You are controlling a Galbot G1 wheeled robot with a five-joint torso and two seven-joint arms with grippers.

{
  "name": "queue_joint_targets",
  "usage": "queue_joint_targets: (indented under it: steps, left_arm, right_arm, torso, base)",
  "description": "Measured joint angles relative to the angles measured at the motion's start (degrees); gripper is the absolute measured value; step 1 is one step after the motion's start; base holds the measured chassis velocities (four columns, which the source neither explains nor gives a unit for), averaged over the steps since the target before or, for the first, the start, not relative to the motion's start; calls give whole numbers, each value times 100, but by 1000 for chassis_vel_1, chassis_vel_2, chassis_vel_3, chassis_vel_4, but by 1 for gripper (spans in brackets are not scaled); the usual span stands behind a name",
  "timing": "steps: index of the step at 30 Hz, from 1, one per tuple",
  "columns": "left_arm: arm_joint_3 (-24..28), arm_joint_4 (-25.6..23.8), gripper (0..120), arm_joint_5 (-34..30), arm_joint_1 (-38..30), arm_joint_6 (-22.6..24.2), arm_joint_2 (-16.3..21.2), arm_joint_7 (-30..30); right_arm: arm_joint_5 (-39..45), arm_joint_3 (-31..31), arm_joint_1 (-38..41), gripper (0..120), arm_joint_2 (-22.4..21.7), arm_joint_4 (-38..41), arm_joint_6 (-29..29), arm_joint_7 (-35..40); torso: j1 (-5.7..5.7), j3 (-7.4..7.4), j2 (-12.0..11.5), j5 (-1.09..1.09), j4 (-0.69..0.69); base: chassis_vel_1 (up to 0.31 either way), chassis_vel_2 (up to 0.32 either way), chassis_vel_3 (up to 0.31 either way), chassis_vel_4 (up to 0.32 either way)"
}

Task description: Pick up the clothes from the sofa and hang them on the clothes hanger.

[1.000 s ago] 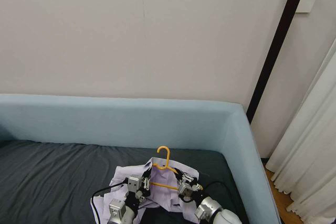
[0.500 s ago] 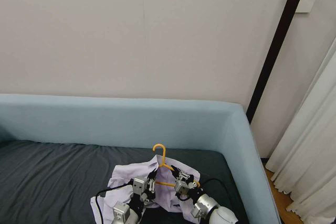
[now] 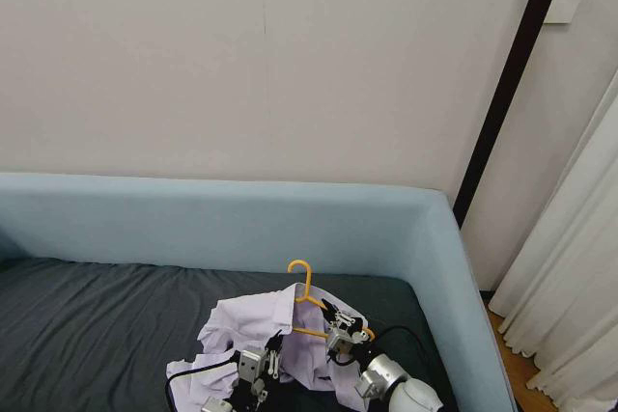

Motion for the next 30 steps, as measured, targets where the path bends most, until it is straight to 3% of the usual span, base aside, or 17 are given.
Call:
queue_joint_targets:
  steps: [6,14,18,19,23,30]
  left_arm:
    - [-145,-59,34,466,266,67,-3,-22]
    - [-586,-225,62,841,582,-390,228,181]
    - [-816,-253,80,492,212,-684,794,450]
    - [-816,-253,80,492,212,-684,794,450]
    - [-990,-194,97,-152,-330,-705,1578,787]
    - [-1115,268,100,-851,-958,-1056,2526,1889]
  right_arm:
    - [6,70,-53,6,-21,36,88,2]
    - [-223,231,-72,6,-29,22,307,20]
    - [-539,360,-127,6,-20,-55,484,53]
    - [-539,360,-127,6,-20,-55,484,53]
    - [-650,414,-117,6,45,-132,568,93]
    - [-687,-140,589,6,216,-403,674,168]
  torso:
    - [0,0,0,0,0]
    - [0,0,0,0,0]
    - [0,0,0,-1,0]
    - [0,0,0,-1,0]
    - [0,1,0,-1,-4]
    - [0,1,0,-2,3]
  base:
    - [0,0,0,0]
    - [0,0,0,0]
    - [0,0,0,0]
    - [0,0,0,0]
    - [0,0,0,0]
    - [0,0,0,0]
